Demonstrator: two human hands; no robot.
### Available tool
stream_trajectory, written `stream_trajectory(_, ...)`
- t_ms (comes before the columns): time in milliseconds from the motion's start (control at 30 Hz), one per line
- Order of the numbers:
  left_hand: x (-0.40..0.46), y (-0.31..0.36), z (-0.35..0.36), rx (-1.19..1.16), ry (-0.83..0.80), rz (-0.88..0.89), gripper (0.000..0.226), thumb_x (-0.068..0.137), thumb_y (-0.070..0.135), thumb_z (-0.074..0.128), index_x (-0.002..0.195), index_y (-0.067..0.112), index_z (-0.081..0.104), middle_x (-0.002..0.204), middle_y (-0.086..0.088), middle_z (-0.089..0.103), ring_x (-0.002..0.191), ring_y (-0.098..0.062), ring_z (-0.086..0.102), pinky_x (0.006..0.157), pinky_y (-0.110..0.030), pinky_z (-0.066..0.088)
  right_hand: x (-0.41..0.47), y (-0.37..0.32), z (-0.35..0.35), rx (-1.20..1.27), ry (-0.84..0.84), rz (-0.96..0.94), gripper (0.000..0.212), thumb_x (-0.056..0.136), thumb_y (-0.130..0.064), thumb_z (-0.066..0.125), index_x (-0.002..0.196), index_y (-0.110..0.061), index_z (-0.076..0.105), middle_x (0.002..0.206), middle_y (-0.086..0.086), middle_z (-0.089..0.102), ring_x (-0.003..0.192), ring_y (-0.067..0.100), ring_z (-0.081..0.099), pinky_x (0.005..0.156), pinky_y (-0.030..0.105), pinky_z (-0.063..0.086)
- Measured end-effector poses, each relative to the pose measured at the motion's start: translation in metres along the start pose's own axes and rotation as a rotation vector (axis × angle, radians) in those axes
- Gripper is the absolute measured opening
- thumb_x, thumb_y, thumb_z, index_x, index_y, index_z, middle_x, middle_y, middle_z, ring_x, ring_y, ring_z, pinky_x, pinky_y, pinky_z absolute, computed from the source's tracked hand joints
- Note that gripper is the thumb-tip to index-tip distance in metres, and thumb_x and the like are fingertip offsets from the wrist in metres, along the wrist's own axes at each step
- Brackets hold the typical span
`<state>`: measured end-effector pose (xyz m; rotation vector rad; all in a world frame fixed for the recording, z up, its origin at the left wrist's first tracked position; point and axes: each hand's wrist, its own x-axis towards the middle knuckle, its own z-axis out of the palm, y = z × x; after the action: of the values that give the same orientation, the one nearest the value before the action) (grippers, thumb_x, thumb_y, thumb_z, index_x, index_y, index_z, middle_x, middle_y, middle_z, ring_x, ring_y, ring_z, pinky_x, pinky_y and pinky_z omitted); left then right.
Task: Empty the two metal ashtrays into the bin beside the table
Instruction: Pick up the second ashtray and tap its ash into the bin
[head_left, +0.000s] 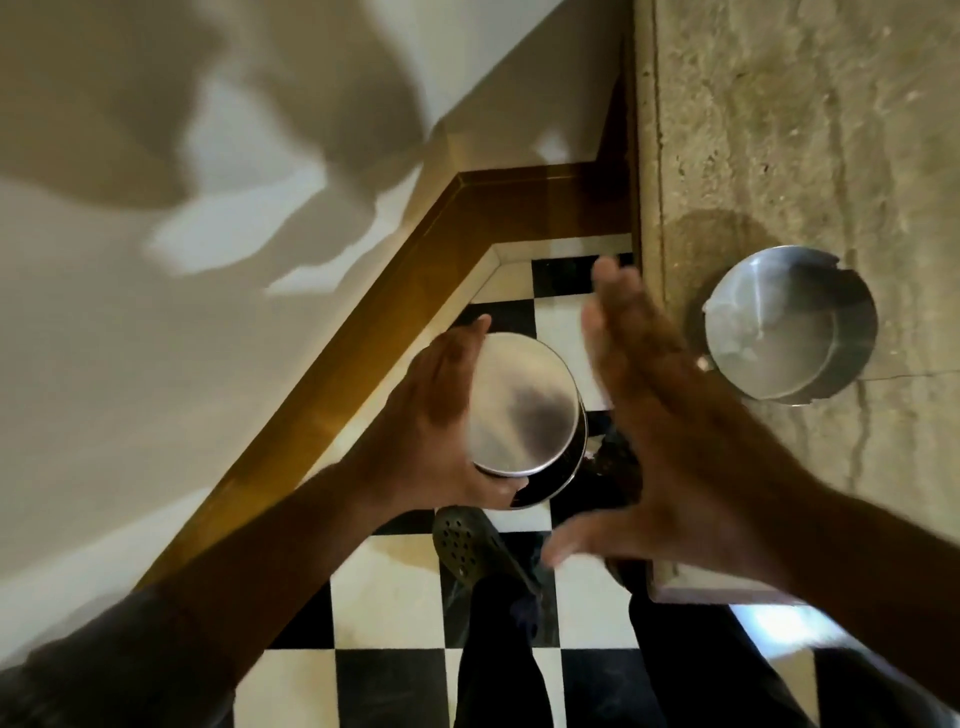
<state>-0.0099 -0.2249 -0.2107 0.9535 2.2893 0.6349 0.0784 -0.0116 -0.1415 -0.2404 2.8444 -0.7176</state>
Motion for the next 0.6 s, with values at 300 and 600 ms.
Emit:
stream_trajectory(300,-0.014,-0.01,-0.003,-0.071,0.033,-0.125,0.129,0.049,0.06,0.085,0.152,0.019,0.019,0.151,0.0,0.037,0.134,-0.008,0.033,0.107,-0.036,0.047,0.019,-0.018,0.08,-0.158,-0.297,-0.184,0.122,0.058,-0.08,0.062,0.149,-0.008,0.021,0.159,0.016,0.019,0.146,0.039,0.017,0.114,0.06,0.019)
stream_trajectory(600,0.0,-0.011,0.002,-0.82,0.104,-0.558,0.075,0.061,0.06,0.072,0.127,0.035,0.045,0.123,0.014,0.058,0.113,-0.01,0.06,0.082,-0.026,0.057,0.016,-0.003,0.079,0.601,0.016,0.409,0.038,0.082,-0.02,0.07,0.117,-0.016,0.058,0.118,0.001,0.061,0.099,0.005,0.058,0.086,0.019,0.054)
